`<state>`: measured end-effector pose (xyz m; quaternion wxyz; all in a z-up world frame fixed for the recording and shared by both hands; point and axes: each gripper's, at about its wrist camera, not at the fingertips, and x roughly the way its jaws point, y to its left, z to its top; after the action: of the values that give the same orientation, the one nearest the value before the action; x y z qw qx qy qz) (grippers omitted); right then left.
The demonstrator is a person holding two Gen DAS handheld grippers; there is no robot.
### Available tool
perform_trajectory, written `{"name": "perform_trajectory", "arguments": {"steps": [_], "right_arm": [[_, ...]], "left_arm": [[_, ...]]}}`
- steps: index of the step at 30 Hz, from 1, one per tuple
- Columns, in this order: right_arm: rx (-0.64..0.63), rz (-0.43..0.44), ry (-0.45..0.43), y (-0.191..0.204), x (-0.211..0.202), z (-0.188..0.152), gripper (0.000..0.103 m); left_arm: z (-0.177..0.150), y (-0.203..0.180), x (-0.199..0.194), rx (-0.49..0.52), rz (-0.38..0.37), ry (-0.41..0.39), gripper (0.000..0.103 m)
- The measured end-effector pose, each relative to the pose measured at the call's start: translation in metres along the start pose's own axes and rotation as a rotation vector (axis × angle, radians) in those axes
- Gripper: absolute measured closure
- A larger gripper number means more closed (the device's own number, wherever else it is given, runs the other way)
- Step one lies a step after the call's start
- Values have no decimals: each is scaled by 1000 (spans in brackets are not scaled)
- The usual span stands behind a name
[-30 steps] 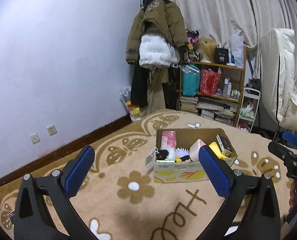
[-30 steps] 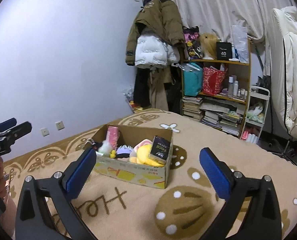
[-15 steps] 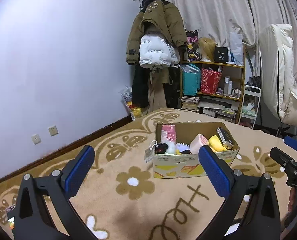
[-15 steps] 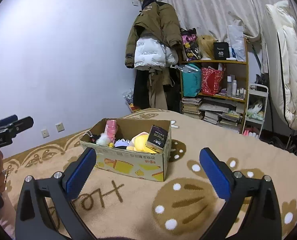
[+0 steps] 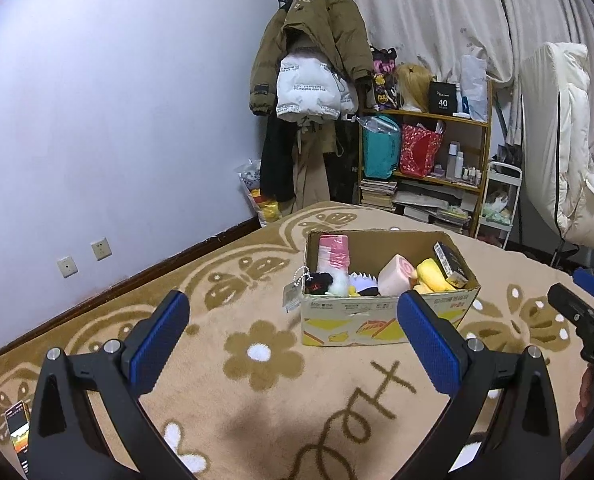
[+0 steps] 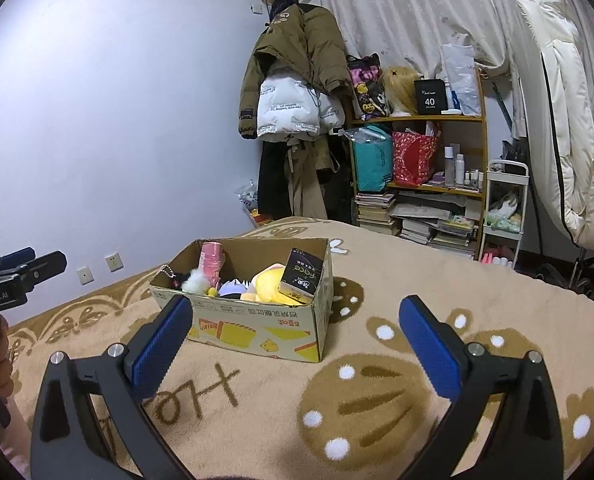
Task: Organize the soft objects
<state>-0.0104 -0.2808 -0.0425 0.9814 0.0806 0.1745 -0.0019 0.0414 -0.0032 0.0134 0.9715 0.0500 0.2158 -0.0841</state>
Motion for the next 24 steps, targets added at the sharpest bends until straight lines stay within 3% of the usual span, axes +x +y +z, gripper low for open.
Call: {"name": "perform_trajectory", "arguments": {"steps": [24], "right_arm": [[5,-6,3,-1,1,-1,0]], "left_arm": [[-2,-7,3,38,2,16,0]]}}
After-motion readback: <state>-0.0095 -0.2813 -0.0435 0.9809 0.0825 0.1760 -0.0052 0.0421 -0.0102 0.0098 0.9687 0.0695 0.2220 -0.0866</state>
